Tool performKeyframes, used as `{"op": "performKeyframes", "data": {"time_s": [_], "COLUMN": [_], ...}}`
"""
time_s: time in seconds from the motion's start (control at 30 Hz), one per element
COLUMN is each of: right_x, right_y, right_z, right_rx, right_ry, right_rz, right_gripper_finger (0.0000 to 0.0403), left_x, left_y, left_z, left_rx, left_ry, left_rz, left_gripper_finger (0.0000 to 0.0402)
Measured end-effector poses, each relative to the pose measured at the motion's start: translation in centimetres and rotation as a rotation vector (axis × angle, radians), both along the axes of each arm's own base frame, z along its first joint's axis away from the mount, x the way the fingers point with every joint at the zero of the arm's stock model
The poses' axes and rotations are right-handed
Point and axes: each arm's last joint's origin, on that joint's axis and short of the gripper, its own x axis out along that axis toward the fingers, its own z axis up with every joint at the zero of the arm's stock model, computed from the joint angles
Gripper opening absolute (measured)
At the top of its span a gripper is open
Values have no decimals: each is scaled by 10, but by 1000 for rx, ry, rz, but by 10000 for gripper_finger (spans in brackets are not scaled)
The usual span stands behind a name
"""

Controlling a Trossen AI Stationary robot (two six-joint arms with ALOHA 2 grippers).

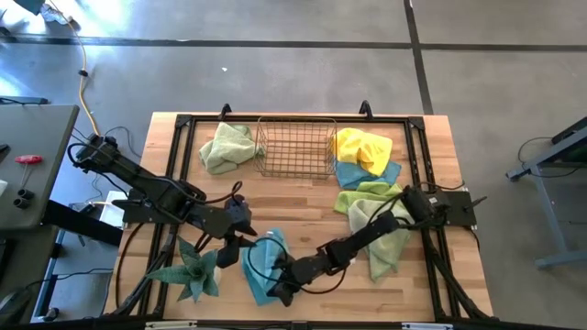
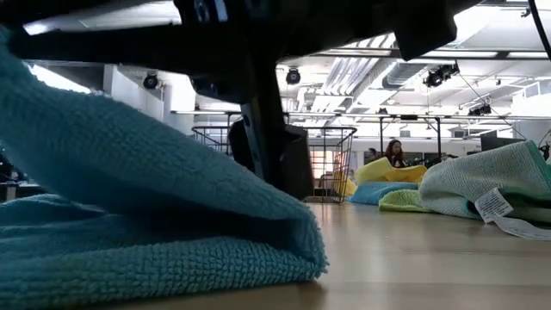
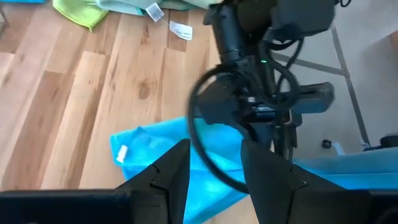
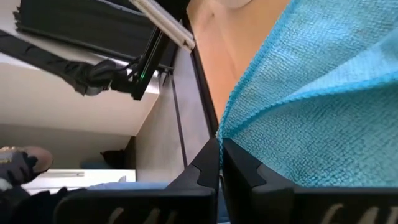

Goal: Fold microfiber towels
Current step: Fold the left blue towel

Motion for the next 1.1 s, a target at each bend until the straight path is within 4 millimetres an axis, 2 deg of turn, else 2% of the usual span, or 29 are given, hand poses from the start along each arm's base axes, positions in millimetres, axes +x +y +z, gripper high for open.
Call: {"op": "performKeyframes", "data": {"time_s": [0.17, 0.3, 0.5, 0.7, 0.83, 1.1], "right_x": [-1, 0, 0, 1, -2, -24], "right_y": [2, 1, 1, -3, -4, 1], "right_z": [1, 1, 1, 9, 16, 14], "right_rx": [-13, -14, -6, 46, -57, -453], "right_ry": [-16, -25, -22, -36, -46, 59], "right_rz": [14, -6, 13, 195, 203, 131], "right_gripper_finger": [1, 18, 84, 135, 139, 121], "left_x": [0, 0, 0, 0, -1, -8], "left_y": [0, 1, 1, 1, 0, -4], "left_z": [0, 0, 0, 0, -1, -5], "left_rx": [7, 18, 20, 26, 62, 135], "left_ry": [-3, -7, -8, -8, -3, 48], "left_rz": [6, 19, 22, 16, -19, -53], "left_gripper_finger": [133, 133, 133, 133, 133, 133]}}
